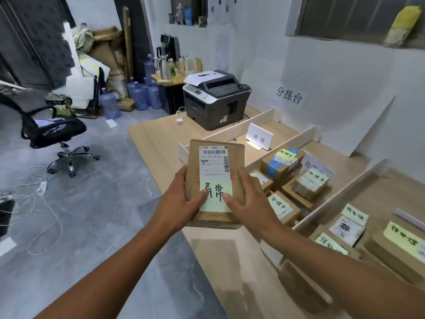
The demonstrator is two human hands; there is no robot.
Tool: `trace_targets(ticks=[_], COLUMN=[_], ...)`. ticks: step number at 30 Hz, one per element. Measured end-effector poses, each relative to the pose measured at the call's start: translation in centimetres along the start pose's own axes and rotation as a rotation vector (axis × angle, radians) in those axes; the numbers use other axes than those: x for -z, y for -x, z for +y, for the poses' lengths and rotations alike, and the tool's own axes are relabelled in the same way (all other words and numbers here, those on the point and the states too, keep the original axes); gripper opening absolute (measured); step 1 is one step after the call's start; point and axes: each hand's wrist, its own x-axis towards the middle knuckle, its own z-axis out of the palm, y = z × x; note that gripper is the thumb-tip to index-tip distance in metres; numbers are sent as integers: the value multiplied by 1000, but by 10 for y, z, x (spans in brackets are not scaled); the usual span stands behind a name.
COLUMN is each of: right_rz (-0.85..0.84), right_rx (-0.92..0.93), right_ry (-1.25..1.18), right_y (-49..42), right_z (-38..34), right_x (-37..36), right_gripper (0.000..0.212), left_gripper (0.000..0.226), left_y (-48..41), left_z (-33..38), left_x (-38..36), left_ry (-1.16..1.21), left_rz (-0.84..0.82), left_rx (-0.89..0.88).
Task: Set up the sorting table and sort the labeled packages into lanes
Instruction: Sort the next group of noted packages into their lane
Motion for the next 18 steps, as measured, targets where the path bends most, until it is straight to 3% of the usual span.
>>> trace_targets(ticks=[10, 18], right_rz=[33, 217], right_rx=[-179, -411], right_ry=[89, 172], right_y=[-172, -283], right_z=[42, 75], right_x=[-88, -132], right_gripper=[81, 83], left_gripper=[78, 75], left_y=[-196, -373], left_z=[-95, -142], left_x=[34, 33], left_ry=[37, 14], left_rz=[-113, -421], left_rx=[26, -66])
